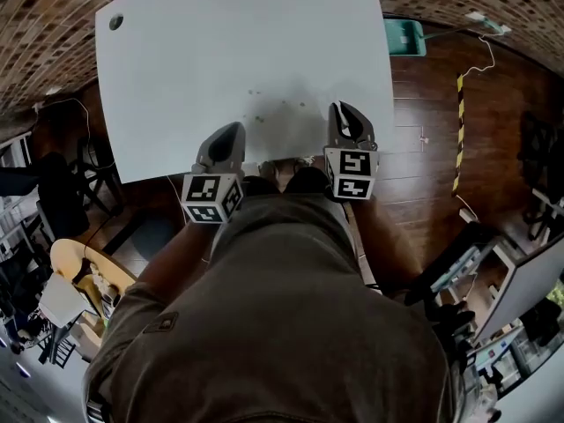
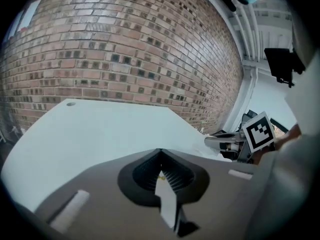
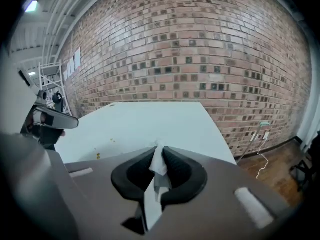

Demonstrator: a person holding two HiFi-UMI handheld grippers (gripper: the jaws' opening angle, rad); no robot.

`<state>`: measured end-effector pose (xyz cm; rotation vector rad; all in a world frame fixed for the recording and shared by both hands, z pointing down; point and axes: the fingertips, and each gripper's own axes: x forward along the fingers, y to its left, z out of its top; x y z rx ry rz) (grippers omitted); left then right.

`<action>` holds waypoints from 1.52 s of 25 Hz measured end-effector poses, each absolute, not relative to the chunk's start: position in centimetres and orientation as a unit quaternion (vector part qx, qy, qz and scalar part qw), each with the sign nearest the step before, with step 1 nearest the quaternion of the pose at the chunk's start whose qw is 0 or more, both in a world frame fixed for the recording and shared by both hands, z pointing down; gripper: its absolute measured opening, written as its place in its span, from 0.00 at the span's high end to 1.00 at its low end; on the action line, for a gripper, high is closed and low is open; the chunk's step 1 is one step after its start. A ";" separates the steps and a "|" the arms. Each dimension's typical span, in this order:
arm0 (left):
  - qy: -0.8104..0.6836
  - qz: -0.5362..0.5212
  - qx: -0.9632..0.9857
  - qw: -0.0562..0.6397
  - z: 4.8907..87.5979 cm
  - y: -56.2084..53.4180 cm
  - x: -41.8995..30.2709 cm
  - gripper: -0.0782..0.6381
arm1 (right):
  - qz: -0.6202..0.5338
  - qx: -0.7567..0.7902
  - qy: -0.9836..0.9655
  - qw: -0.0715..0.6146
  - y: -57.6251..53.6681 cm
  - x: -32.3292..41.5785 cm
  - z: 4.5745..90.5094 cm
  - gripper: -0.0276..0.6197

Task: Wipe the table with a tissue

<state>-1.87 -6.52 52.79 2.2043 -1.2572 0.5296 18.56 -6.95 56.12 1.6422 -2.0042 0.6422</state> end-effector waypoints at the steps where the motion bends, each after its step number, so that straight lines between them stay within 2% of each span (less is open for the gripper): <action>1: -0.466 0.199 0.818 0.272 52.9 -6.5 -2.0 0.89 | 0.237 0.598 -0.727 0.239 -7.0 18.5 56.6 0.89; 12: -0.470 0.208 0.812 0.277 53.5 -6.9 -3.2 0.89 | 0.262 0.588 -0.707 0.292 -6.4 18.3 59.7 0.89; 38: -0.496 0.189 0.799 0.282 52.8 -7.1 -8.1 0.89 | 0.254 0.554 -0.726 0.318 -8.0 12.4 60.2 0.89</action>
